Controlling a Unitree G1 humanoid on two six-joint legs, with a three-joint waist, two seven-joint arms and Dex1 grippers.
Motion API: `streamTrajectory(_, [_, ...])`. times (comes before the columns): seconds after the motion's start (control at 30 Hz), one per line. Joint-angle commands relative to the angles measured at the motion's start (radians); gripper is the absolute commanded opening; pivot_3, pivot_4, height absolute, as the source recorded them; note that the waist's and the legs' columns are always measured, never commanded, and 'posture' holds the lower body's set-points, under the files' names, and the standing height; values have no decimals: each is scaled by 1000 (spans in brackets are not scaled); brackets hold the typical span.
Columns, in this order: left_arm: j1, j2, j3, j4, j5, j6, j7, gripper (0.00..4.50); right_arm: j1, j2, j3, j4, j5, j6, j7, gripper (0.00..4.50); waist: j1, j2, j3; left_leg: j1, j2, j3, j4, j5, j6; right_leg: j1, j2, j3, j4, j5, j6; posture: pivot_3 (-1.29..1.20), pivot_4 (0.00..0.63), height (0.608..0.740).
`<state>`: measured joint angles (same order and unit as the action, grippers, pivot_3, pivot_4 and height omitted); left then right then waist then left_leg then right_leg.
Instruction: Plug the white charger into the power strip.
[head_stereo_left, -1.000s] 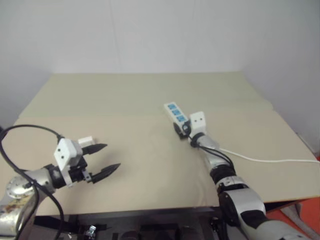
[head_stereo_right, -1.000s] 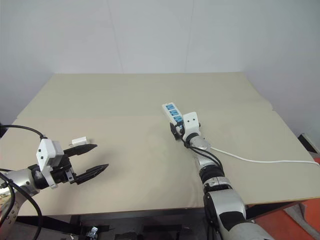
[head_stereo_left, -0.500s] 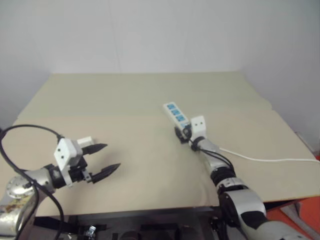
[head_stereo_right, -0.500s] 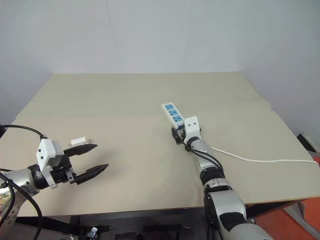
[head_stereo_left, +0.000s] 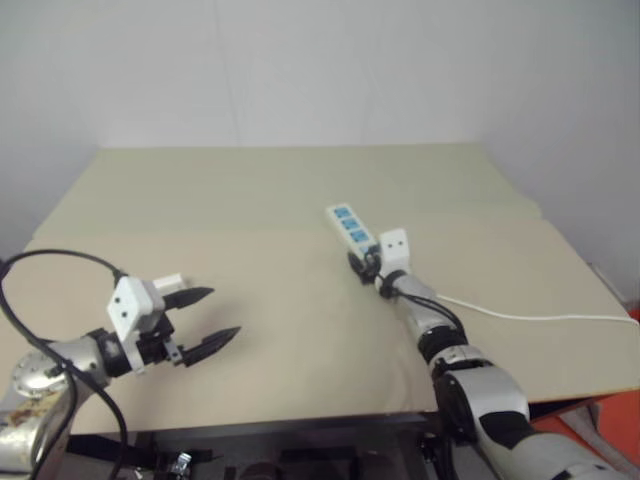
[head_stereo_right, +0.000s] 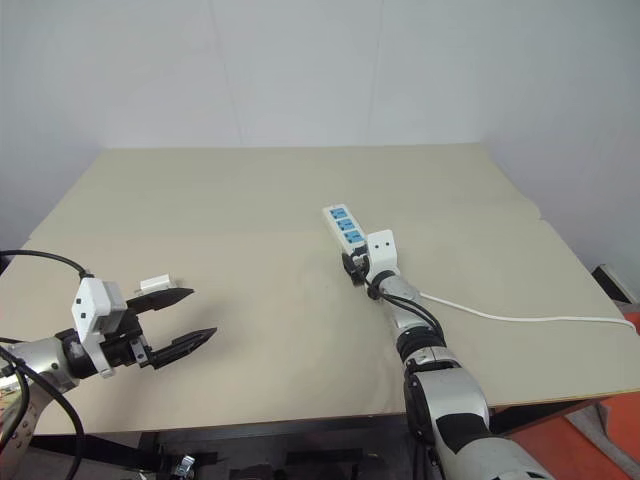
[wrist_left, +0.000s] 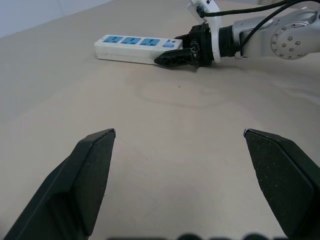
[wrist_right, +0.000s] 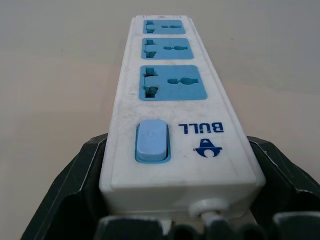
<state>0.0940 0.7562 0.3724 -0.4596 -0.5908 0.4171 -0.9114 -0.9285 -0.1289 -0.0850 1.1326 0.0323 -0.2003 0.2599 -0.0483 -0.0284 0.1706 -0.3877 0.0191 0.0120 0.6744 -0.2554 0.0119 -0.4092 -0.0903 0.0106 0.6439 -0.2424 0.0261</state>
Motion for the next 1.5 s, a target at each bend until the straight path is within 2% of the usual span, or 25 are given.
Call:
streamTrajectory(0.03, [2, 9, 31, -33, -19, -9, 5, 4500, -6, 7, -5, 9, 0, -27, -5, 3423, 0, 0, 0, 0, 0, 0, 0, 0, 0, 0, 0, 0, 0, 0, 0, 0, 150, 740])
streamTrajectory(0.17, [0, 16, 38, -31, -25, -7, -3, 4500, 26, 6, -11, -32, 22, -85, 64, 3423, 0, 0, 0, 0, 0, 0, 0, 0, 0, 0, 0, 0, 0, 0, 0, 0, 150, 740])
streamTrajectory(0.37, [-25, 64, 51, 17, -23, -19, -55, 4500, 135, -53, 31, -227, 78, -126, 417, 3423, 1, 0, 0, -1, 1, 0, -1, 0, 0, -1, 0, 0, -1, 0, 0, 0, 150, 740])
streamTrajectory(0.6, [-62, 113, 64, 89, -14, -36, -129, 4500, 263, -148, 120, -514, 189, -19, 852, 3423, 2, 1, 2, -1, 1, 0, -1, 0, 0, -1, 0, 0, -1, 0, 0, 0, 150, 740])
streamTrajectory(0.77, [-91, 150, 59, 137, -2, -54, -185, 4500, 309, -212, 182, -613, 221, 13, 1060, 3423, 2, 1, 2, -1, 1, 1, -1, 0, 0, -1, 1, 0, -1, 0, 0, 0, 150, 740])
streamTrajectory(1.07, [-141, 215, 36, 213, 18, -83, -281, 4500, 268, -211, 243, -487, 151, -86, 1126, 3423, 3, 1, 2, -1, 1, 2, -1, 0, 0, -3, 1, 0, 0, 0, 0, 0, 150, 740])
streamTrajectory(1.27, [-235, 322, -14, 350, 63, -143, -426, 4500, 239, -196, 263, -403, 126, -143, 1159, 3423, 2, 1, 3, -1, 1, 4, -1, 0, 0, -5, 2, 2, 1, 0, 0, 0, 150, 740])
streamTrajectory(1.4, [-429, 394, -125, 550, 148, -213, -525, 4500, 214, -180, 268, -348, 115, -174, 1164, 3423, 3, 1, 3, -1, 1, 6, 0, 0, 0, -5, 3, 3, 2, 0, 0, 0, 150, 740])
streamTrajectory(1.5, [-628, 440, -283, 723, 311, -243, -553, 4500, 206, -164, 268, -329, 114, -182, 1162, 3423, 1, 0, 3, -1, 1, 9, 0, 0, 0, -5, 3, 3, 2, 0, 0, 0, 150, 740])
